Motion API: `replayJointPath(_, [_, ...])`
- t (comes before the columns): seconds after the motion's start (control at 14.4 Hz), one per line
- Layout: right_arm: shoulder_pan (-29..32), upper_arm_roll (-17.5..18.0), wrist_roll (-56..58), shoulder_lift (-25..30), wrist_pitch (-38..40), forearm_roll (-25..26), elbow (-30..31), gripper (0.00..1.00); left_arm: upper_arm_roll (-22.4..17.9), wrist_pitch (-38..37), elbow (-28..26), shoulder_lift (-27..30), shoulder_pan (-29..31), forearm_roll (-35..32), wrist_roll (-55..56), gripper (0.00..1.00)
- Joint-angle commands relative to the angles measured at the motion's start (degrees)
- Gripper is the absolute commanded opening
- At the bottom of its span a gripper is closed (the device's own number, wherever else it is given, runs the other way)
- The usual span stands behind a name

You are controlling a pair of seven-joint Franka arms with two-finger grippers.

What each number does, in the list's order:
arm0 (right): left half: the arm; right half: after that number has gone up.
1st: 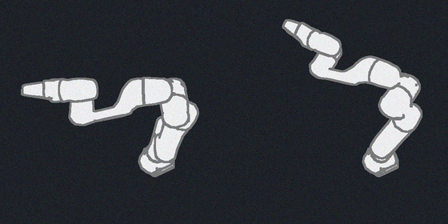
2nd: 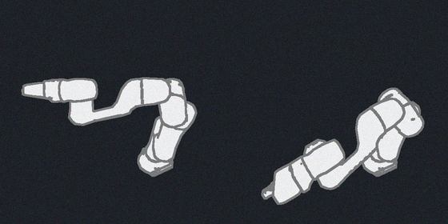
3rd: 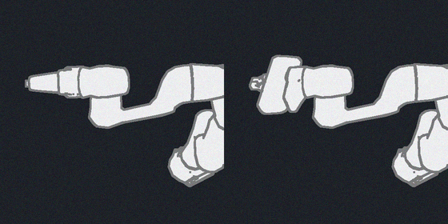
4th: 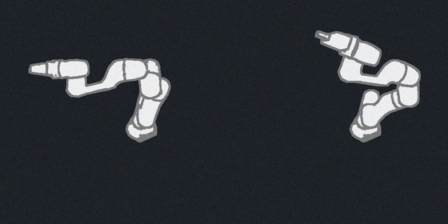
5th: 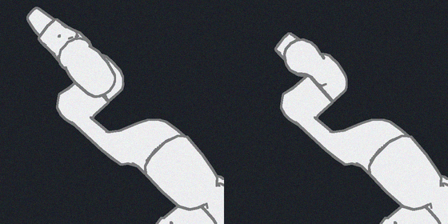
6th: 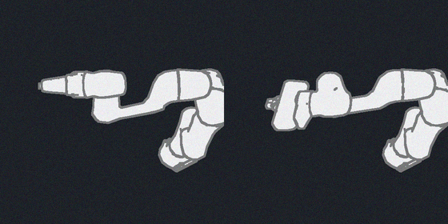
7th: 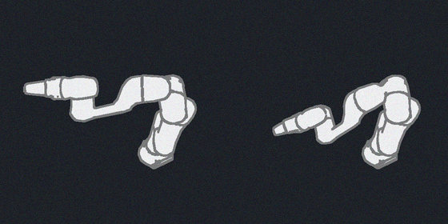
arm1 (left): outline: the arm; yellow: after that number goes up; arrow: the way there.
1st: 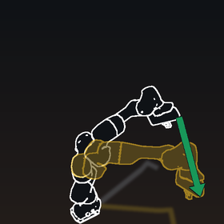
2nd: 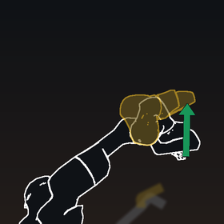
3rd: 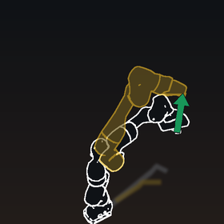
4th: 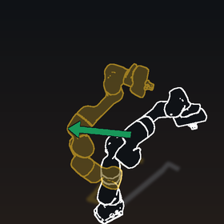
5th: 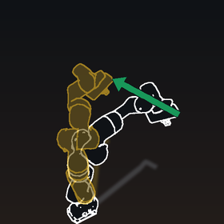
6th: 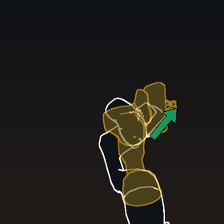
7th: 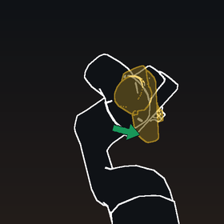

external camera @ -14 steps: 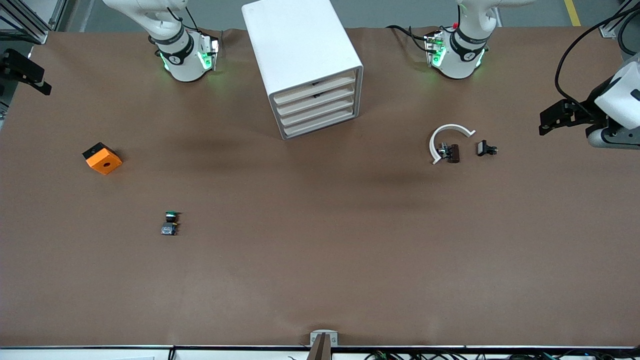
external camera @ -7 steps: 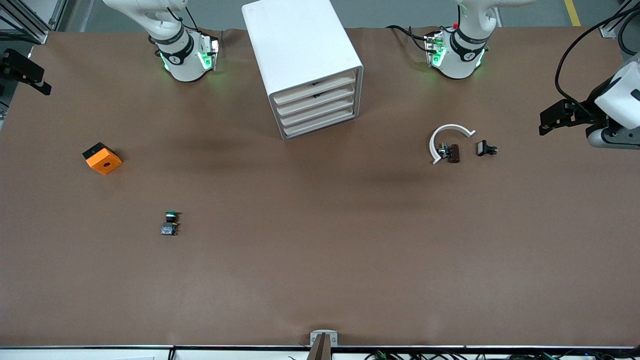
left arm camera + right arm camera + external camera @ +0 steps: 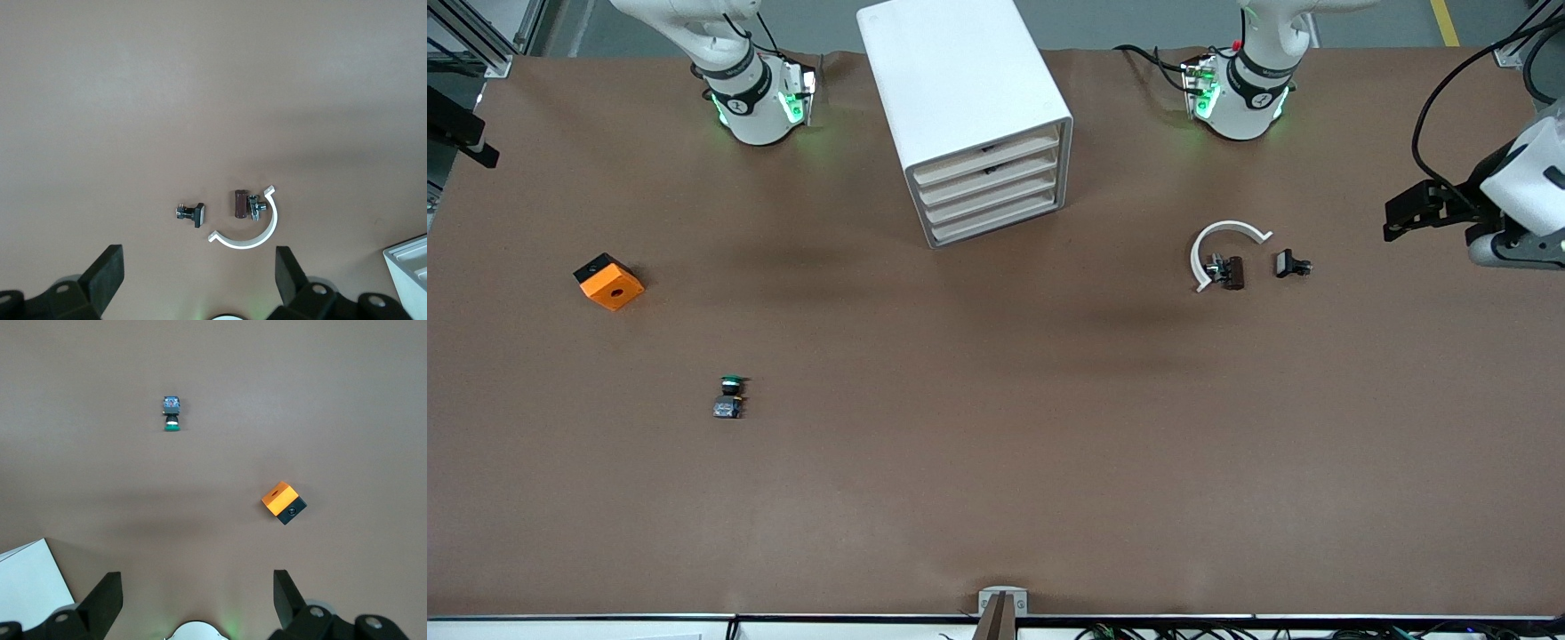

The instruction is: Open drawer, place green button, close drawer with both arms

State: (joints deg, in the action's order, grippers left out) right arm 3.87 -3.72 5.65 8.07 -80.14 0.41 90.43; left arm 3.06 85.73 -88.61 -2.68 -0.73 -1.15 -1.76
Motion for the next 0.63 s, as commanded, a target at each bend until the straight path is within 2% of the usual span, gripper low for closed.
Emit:
replayJointPath(0.0, [-0.1, 0.6, 0.2, -7.0, 0.2, 0.5, -0.9, 1.00, 0.5, -0.7, 0.7, -2.9, -0.3, -0.5, 0.8, 1.00])
replayJointPath(0.14, [-0.3, 0.6, 1.5, -8.9, -0.6, 0.8, -1.4, 1.00, 0.5, -0.4, 0.7, -5.7, -0.8, -0.5, 0.8, 1.00])
replayJointPath(0.28, [0.0, 0.6, 1.6, -14.5, -0.8, 1.4, -2.6, 1.00, 0.5, 0.4, 0.8, -7.9, -1.6, -0.5, 0.9, 1.00])
replayJointPath(0.56, [0.3, 0.4, 1.4, -16.3, -4.2, 1.2, -2.9, 1.00, 0.5, 2.7, 1.0, -12.6, -2.5, 0.9, 1.1, 1.00])
